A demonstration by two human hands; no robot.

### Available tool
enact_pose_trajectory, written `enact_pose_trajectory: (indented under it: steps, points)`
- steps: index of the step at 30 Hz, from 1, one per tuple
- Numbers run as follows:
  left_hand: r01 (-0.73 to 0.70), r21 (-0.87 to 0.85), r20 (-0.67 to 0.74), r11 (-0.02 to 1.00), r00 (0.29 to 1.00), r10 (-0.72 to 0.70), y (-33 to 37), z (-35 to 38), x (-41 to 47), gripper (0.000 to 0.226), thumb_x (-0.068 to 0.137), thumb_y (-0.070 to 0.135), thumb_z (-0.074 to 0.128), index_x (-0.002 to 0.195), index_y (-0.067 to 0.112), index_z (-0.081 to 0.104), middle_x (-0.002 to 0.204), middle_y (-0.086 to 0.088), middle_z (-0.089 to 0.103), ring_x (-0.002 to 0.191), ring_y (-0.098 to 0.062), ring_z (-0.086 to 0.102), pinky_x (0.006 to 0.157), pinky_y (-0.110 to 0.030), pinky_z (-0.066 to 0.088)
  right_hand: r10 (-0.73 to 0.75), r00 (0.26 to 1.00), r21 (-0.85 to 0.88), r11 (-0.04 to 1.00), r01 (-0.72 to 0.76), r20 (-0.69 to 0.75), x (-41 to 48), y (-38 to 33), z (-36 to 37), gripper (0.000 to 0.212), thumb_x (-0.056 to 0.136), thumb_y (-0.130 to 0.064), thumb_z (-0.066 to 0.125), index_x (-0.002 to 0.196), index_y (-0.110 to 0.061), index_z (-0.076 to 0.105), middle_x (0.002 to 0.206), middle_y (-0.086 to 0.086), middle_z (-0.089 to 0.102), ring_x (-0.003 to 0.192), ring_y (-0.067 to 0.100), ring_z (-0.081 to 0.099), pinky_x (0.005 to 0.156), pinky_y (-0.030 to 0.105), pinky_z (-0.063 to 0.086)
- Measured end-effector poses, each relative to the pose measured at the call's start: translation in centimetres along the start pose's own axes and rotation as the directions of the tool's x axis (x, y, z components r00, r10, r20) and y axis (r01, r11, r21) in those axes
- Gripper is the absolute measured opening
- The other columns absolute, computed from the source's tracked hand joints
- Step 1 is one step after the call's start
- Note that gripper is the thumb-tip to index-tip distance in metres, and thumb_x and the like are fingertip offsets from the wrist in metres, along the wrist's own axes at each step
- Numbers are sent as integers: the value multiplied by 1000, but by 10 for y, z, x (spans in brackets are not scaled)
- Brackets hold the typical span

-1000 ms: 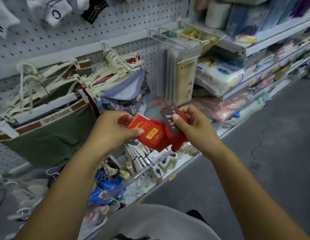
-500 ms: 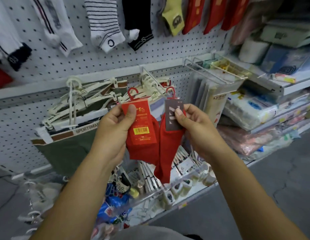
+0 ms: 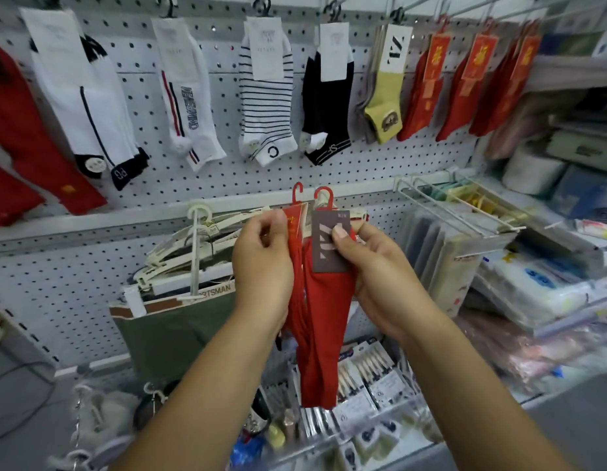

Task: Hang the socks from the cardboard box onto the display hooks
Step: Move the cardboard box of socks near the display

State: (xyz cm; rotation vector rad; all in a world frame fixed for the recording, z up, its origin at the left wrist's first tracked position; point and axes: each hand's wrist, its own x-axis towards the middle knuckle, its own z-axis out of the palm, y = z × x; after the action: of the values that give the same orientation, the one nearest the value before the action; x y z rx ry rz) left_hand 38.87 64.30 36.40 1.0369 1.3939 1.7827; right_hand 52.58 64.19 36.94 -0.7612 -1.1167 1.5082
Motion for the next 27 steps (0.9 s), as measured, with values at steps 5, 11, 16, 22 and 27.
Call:
enact_pose_trajectory:
  steps: [5,11,16,22,27]
  points:
    - [316,-217,239,924,934,-264,11,11,-6,72,91,78,43,89,16,80,91,-10,79,89,-28,76,93,-50,59,3,999,0,1000,-3,-50,2,4,2,36,100,-21,59,128,1,53,117,25,70,115,43,64,101,52,51]
    - [253,-205,316,946,931,-181,13,28,-7,33,104,37,53,95,14,75,91,-9,79,83,-25,77,81,-41,62,-55,993,19,998,57,-109,-3,-14,-21,13,98,-17,60,110,-10,62,104,12,74,91,22,70,84,35,57]
    - [179,-186,359,966,928,-103,21,35,9,37,106,39,48,119,12,70,108,-9,78,102,-28,75,93,-50,58,-196,952,-102,979,176,-237,-4,-37,-48,23,92,-11,69,76,-23,57,90,7,68,79,19,64,63,25,50]
    - [129,-188,365,974,930,-52,44,57,27,25,104,40,51,106,26,71,102,-5,79,95,-25,76,91,-50,59,-395,886,-290,901,323,-242,17,-70,-71,14,90,-6,70,100,0,63,90,11,63,84,18,61,75,24,54]
    - [117,-172,374,978,926,-46,59,97,39,33,103,44,51,114,20,71,101,-6,79,90,-26,77,84,-48,62,-432,867,-304,885,354,-249,37,-102,-102,26,88,-12,75,108,2,66,91,7,68,88,16,67,84,30,57]
